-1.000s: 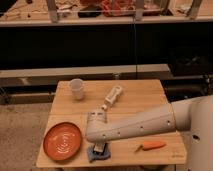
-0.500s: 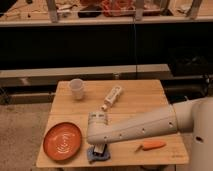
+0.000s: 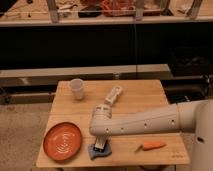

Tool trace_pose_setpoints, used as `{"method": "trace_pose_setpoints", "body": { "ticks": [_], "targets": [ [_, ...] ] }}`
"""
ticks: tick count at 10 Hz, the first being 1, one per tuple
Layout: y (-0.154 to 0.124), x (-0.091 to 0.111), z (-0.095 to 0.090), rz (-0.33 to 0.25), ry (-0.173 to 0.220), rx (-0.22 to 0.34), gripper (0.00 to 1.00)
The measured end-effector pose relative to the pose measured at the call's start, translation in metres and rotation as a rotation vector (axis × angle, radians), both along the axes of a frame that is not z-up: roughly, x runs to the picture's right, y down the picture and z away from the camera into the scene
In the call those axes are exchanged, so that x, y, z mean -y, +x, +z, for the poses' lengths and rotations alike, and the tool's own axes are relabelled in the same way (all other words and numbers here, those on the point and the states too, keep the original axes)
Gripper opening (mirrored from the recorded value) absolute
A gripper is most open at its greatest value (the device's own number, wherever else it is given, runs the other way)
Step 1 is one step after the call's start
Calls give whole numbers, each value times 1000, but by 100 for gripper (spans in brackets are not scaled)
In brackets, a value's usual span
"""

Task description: Place the eraser on the white sponge

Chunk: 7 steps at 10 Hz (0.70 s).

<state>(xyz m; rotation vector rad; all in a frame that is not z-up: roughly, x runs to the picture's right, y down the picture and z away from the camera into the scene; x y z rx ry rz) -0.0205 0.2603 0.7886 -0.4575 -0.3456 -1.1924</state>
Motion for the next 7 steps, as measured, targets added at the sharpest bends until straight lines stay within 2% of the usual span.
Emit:
{"method": "trace_pose_setpoints", "body": {
  "ticks": [3, 7],
  "targets": [
    [-2, 0, -2, -10, -15, 1, 80],
    [-11, 0, -15, -25, -47, 39, 80]
  ]
}}
